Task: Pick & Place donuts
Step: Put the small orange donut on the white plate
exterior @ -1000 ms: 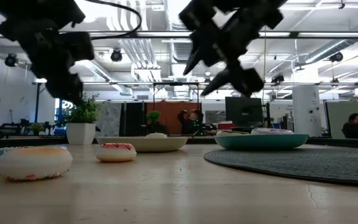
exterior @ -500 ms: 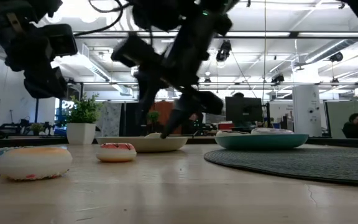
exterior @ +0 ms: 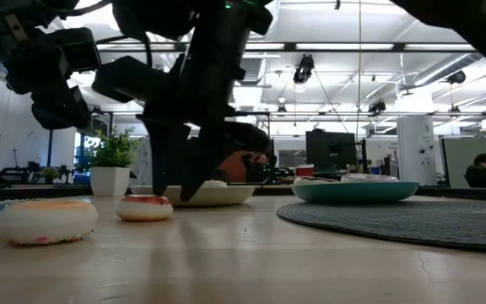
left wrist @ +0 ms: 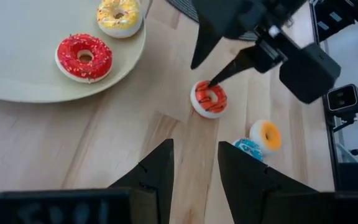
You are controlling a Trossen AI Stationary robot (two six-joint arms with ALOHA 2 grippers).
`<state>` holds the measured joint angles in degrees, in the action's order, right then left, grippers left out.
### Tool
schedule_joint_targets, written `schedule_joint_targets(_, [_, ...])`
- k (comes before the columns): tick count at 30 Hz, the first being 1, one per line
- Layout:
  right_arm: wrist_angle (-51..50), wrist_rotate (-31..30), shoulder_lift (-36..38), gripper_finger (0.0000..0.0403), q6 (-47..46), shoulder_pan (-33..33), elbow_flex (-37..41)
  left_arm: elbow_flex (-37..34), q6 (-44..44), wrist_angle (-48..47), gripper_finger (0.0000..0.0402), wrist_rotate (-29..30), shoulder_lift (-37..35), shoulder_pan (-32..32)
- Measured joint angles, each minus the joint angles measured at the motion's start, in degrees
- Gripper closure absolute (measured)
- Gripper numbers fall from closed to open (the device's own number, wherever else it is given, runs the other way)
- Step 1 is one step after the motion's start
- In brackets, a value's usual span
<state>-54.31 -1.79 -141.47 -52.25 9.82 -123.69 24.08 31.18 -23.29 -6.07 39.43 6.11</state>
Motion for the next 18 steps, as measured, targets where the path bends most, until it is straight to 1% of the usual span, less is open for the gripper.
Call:
schedule_joint_targets(4, [-1.1, 0.1, -1.3, 0.0266, -0.1, -0.1, -2.4, 0.0, 0.3, -1.1, 0.0303, 0.0, -0.9, 0.0])
schedule_joint_targets(11, [-0.8, 0.2, 2.0, 0.0243, 0.6, -0.1, -2.6, 0.0, 0.3, -3.4, 0.0303, 0.0, -3.6, 0.0])
schedule_joint_targets(14, [-0.8, 1.3, 2.4, 0.0231, 0.8, -0.1, -2.7, 0.0, 0.4, -3.4, 0.0303, 0.6, -4.6, 0.0])
schedule_joint_targets(18, [-0.3, 3.4, 1.0, 0.0221, 0.5, -0.1, -2.6, 0.0, 0.4, -3.4, 0.0303, 1.7, -5.3, 0.0])
